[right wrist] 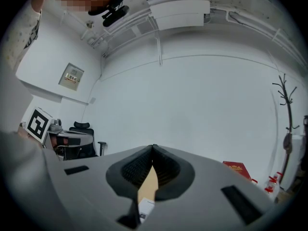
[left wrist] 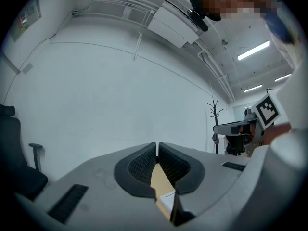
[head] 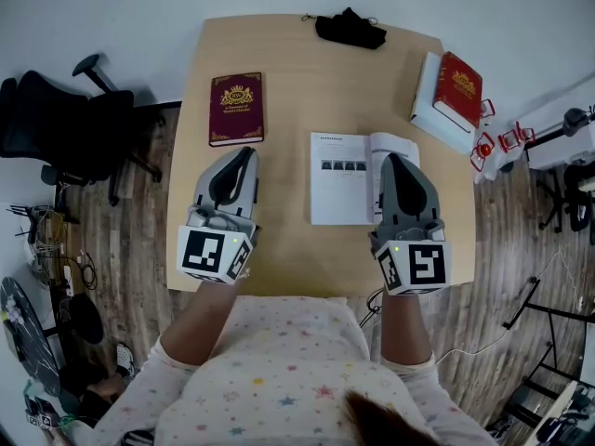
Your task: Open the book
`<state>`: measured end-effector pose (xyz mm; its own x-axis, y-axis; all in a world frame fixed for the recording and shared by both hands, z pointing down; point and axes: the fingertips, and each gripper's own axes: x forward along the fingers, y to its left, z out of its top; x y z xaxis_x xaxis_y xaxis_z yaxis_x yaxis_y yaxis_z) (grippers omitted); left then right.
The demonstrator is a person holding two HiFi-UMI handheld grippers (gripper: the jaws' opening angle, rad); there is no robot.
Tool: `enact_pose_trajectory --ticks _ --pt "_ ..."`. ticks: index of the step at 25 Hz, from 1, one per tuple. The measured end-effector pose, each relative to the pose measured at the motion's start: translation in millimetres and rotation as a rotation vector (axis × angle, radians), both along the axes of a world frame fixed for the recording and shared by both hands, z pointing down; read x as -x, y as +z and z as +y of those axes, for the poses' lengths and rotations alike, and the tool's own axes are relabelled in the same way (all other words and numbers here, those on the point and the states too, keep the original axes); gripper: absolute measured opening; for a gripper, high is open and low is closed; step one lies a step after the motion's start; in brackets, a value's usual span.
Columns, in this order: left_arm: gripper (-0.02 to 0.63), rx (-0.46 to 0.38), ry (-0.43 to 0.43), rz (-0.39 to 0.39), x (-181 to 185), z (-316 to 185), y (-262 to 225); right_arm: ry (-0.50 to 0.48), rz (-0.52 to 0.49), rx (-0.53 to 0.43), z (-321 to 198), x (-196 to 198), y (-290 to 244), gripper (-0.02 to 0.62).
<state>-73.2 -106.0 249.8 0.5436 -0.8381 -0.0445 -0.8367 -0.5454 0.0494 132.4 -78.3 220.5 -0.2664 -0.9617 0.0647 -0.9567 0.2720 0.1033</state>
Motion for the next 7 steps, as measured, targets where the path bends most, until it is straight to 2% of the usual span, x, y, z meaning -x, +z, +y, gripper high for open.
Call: enact_pose_trajectory --ticks 7 --pt "0.026 0.003 0.002 0.0 -0.6 2.2 1.0 0.007 0.001 -0.011 2.5 -2.0 -2.9 0.0"
